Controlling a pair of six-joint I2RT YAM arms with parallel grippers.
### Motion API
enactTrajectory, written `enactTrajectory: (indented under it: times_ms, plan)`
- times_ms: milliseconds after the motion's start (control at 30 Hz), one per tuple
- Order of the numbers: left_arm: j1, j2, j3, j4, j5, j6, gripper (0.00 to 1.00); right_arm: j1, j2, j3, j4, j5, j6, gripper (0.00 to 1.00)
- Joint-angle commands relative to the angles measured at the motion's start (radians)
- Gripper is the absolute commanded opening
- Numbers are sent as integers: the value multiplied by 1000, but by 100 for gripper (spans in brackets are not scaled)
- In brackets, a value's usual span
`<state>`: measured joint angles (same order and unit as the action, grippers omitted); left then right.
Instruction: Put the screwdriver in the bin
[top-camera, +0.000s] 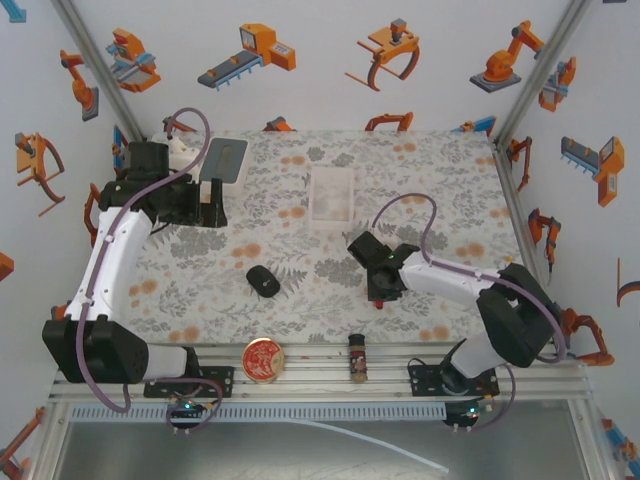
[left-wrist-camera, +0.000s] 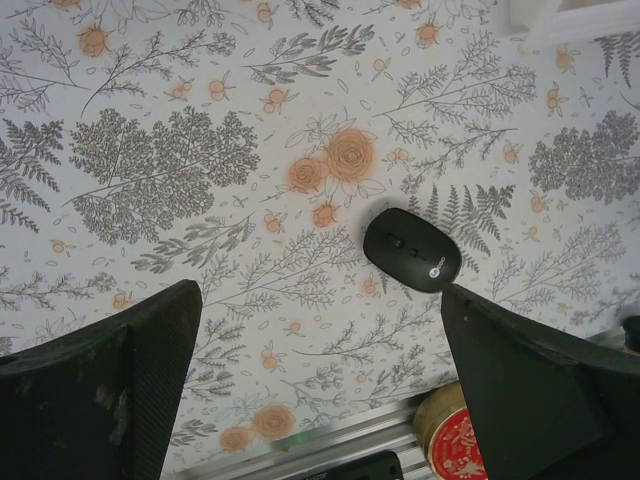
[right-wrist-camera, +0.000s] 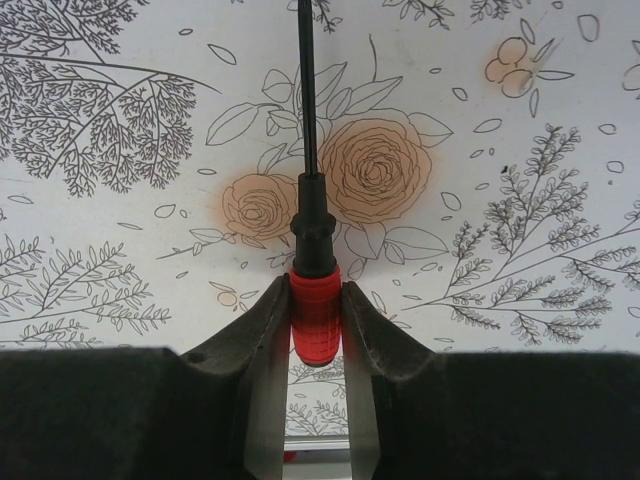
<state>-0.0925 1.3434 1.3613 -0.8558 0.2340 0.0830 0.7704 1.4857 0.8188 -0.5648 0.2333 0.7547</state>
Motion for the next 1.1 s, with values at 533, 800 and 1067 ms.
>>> enactTrajectory:
  times_ms: [533,800,1067]
  plan:
    - [-13,-69,-8,-51,-14,27,97,9,-52,198,-116,56,-66,19]
    - [-13,-79,-16,-71,-1,22,97,8,-46,287,-165,79,-132,19]
    - [-15,-95,-29,-73,5,12,97,7,11,424,-204,87,-212,19]
